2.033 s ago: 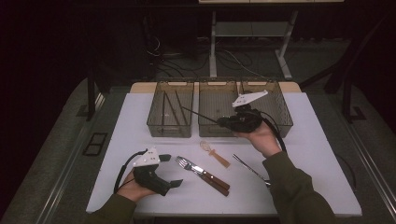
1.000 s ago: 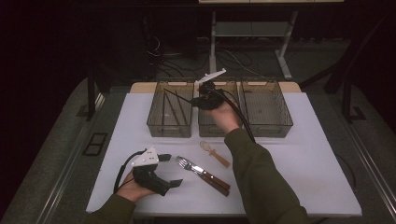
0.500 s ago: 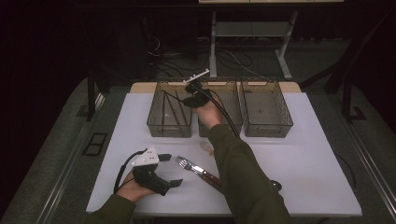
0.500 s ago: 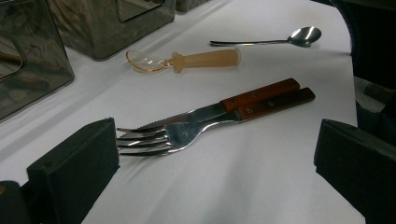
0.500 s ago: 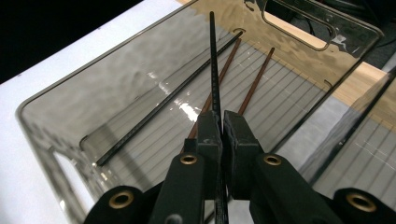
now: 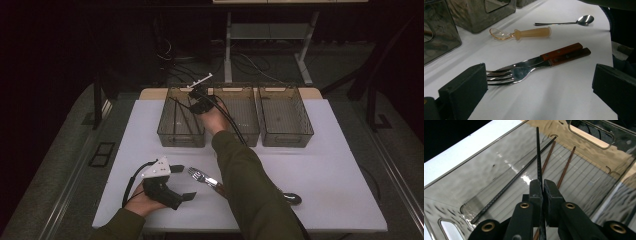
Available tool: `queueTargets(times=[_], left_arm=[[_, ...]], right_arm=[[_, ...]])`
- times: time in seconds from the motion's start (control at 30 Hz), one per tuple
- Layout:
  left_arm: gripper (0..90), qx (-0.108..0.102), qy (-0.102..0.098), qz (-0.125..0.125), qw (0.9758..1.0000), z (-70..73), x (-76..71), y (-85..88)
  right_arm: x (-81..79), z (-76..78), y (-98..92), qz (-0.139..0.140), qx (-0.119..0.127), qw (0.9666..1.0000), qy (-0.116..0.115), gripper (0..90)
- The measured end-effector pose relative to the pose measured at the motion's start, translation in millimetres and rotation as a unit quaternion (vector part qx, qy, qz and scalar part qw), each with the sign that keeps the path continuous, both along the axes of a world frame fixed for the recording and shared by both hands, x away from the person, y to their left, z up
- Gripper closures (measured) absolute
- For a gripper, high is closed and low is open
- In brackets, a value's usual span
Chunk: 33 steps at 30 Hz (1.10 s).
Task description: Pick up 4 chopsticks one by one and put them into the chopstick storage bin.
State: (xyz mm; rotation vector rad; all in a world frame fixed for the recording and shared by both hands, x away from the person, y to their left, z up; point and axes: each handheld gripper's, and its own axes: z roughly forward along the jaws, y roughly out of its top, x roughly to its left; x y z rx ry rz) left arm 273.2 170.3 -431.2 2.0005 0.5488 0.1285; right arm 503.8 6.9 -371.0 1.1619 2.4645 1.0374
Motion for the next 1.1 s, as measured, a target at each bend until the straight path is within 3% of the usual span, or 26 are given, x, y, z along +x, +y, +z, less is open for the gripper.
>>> queueTargets(times=[0.1, 0.57, 0.8, 1.1], left_arm=[[0.0, 0.0, 0.0, -0.001, 1.0, 0.1, -0.4, -0.1], [0.0, 0.0, 0.001, 0.0, 1.0, -0.4, 0.3, 0.1], [0.0, 0.002, 0.0, 0.001, 1.0, -1.0, 0.2, 0.1], [0.0, -0.002, 0.003, 0.008, 1.0, -1.9, 0.0, 1.4]], right_arm=[[0.2, -1.1, 2.2, 0.002, -0.002, 1.0, -0.001, 84.9], [-5.2, 11.0, -8.4, 0.023, 0.02, 0.9995, 0.004, 60.4], [-14.5, 19.0, -27.0, 0.034, 0.042, 0.9985, 0.009, 48.0], [-40.4, 28.3, -56.5, 0.063, 0.04, 0.9972, -0.008, 36.6]])
